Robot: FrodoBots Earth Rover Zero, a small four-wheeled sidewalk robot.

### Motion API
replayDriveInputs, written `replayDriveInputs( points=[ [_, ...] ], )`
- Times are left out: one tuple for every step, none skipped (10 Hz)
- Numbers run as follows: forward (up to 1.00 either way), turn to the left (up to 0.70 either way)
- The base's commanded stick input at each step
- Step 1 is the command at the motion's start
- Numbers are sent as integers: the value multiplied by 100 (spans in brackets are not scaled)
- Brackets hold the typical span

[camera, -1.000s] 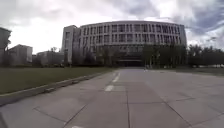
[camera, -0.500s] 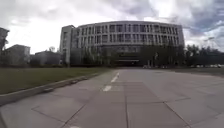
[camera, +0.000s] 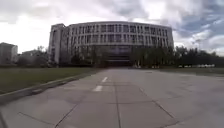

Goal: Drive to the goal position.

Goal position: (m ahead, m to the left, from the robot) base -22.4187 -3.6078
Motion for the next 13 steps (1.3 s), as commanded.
replayDriveInputs(
  points=[
    [0,-98],
    [0,-100],
    [0,-100],
    [0,-100],
    [0,-100],
    [0,-100],
    [0,-100],
    [0,-100],
    [0,-100],
    [0,-100],
    [0,-100],
    [0,-100],
    [0,-100]
  ],
)
